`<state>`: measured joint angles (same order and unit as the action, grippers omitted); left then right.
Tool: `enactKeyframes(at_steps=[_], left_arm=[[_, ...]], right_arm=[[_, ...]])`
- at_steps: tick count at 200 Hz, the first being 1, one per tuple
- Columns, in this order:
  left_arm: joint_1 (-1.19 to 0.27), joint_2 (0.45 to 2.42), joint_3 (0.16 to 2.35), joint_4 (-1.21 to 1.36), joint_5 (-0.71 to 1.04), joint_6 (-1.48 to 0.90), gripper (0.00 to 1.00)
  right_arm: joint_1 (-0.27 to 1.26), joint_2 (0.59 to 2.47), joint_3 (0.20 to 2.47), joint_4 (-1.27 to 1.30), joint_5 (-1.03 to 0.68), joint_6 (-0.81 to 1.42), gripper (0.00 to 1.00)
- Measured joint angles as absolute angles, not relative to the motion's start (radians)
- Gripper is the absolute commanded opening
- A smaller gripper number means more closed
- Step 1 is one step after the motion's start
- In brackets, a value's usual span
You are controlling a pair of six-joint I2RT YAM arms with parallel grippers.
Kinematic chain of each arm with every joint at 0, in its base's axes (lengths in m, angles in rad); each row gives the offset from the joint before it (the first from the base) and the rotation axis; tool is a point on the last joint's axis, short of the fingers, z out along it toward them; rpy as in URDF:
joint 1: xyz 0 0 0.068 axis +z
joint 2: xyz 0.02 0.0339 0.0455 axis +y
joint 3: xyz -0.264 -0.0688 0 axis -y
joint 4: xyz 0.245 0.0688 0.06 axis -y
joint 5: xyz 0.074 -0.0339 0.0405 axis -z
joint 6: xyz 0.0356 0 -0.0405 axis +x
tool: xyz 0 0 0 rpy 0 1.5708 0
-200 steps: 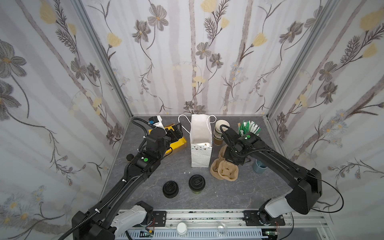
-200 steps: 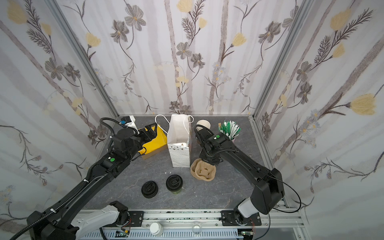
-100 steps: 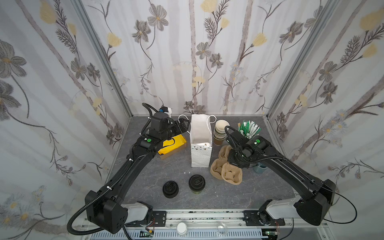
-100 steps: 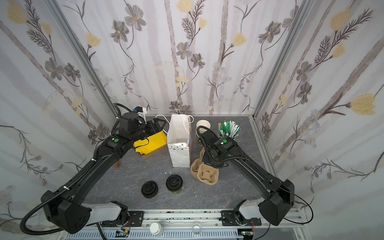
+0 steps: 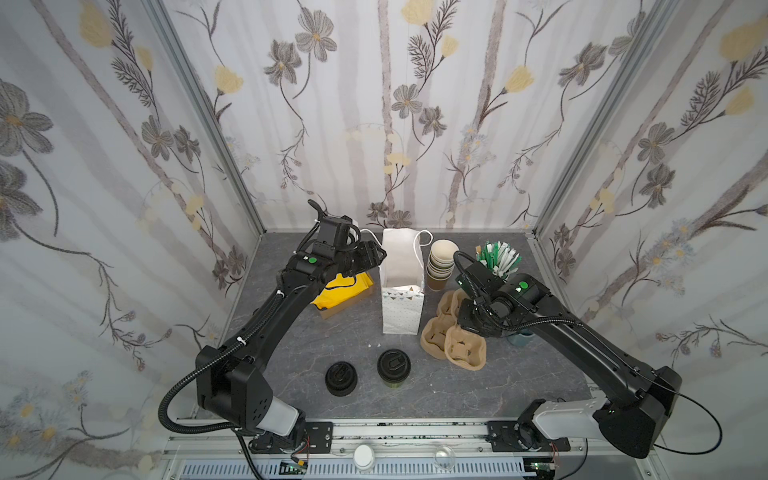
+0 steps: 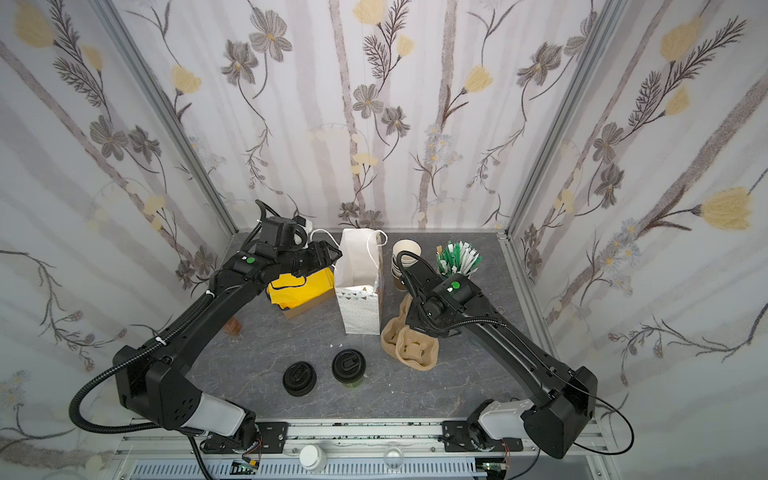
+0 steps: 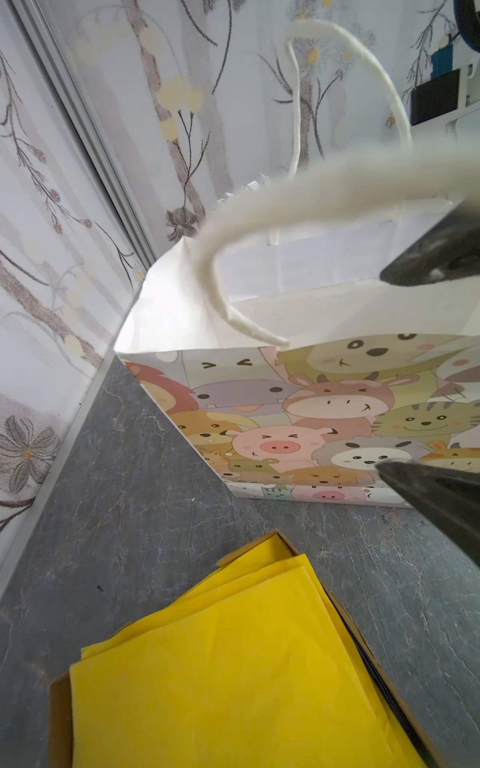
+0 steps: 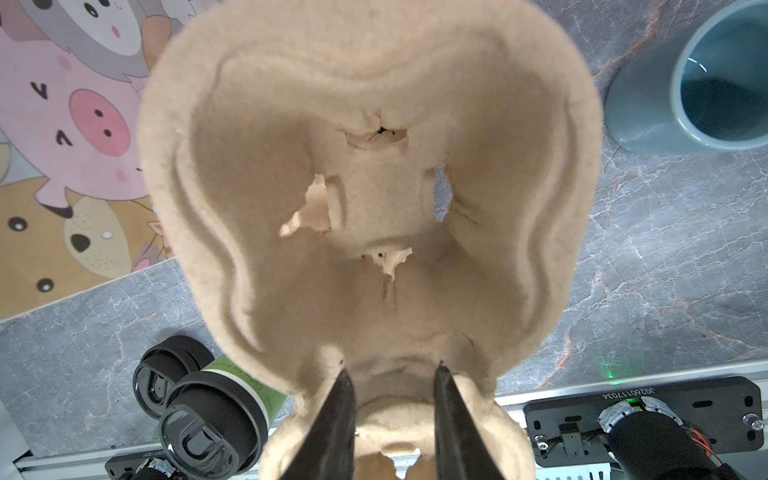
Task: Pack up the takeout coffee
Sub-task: 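Lift the carrier with the right gripper while the left grasps the bag's rim, then carry the brown pulp carrier over the bag opening with the right gripper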
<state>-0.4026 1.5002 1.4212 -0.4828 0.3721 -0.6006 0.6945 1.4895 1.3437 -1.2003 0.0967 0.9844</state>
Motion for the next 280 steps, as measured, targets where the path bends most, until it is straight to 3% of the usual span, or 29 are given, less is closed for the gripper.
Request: enactKeyframes(at_steps=[145, 219, 280], left_arm=[[-0.405, 1.555, 1.458, -0.506, 0.451, -0.583, 0.0], [-0.452, 1.526, 1.457, -0.506, 0.391, -0.642, 0.0], [-0.482, 1.442, 1.353, -0.437, 0.299, -0.77, 0.0]], right_arm=[[0.695, 1.411, 1.482, -1.227, 0.11, 0.836, 0.26], [0.695, 1.421, 1.698, -1.259, 0.071, 0.722, 0.26], [0.698, 1.465, 1.842, -1.181, -0.072, 0.696, 0.26]])
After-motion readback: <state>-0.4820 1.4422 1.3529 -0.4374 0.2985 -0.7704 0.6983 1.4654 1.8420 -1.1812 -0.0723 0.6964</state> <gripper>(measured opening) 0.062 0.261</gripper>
